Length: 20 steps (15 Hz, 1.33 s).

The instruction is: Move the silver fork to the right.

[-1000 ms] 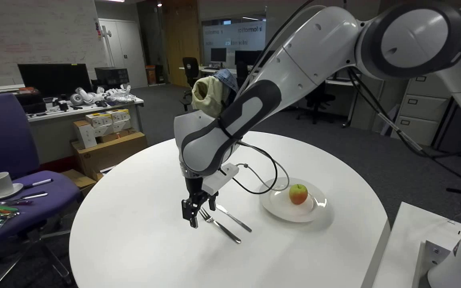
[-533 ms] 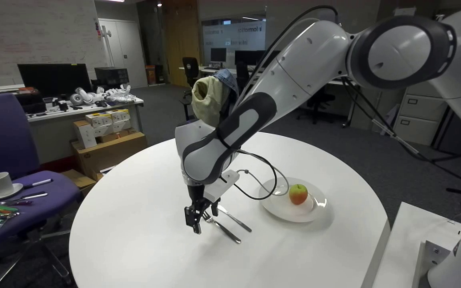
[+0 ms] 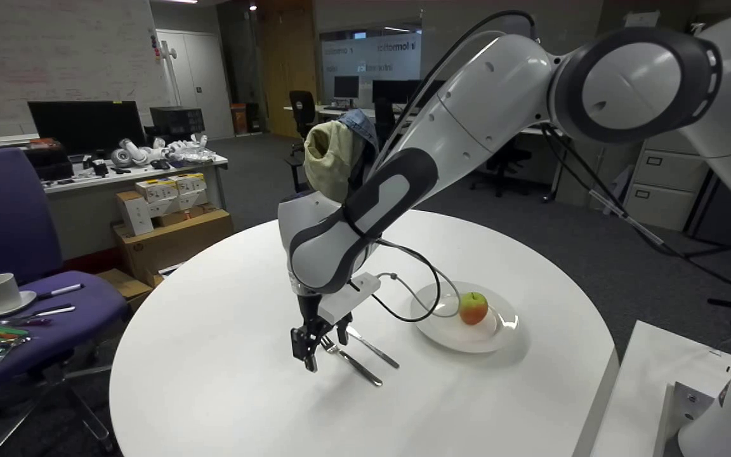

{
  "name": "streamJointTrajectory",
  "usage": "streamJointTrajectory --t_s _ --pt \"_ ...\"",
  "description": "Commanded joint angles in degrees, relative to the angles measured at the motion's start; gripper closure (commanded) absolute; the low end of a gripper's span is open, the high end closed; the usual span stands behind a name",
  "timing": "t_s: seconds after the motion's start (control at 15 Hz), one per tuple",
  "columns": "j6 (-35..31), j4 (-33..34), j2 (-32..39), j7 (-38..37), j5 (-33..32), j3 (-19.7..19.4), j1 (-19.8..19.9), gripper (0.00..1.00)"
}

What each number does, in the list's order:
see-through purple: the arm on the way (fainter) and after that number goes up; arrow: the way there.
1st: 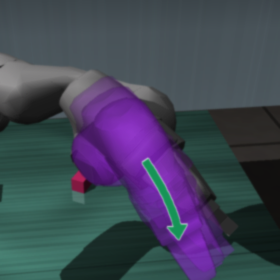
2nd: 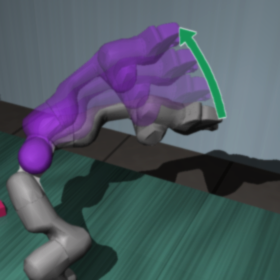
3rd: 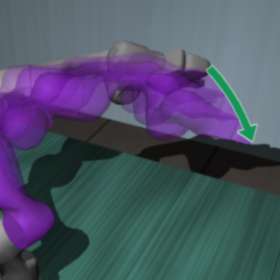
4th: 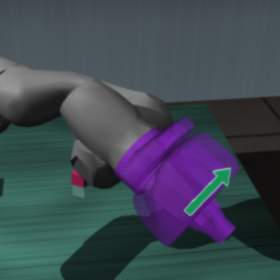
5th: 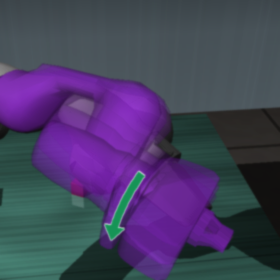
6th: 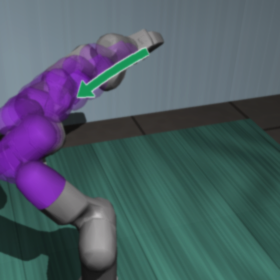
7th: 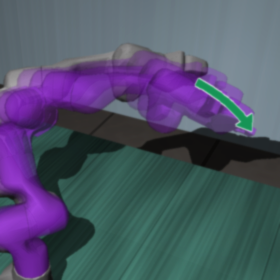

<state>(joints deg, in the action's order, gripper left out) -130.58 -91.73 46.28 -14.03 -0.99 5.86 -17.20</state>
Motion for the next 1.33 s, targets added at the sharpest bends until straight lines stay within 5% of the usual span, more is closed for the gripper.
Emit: streamJointTrajectory --t_s 0.0,0.67,0.73,1.27 --pt "-0.2 -1.4 -1.0 -2.8 0.9 -0.7 -0.3 0.0" --pt "-1.6 -5.5 -2.2 -5.0 1.5 -1.0 0.3 0.0" --pt "-1.9 -5.9 -2.3 -5.0 1.6 -1.0 0.4 0.22" --pt "-2.3 -7.0 -3.5 -5.1 2.8 -1.4 1.3 0.81"
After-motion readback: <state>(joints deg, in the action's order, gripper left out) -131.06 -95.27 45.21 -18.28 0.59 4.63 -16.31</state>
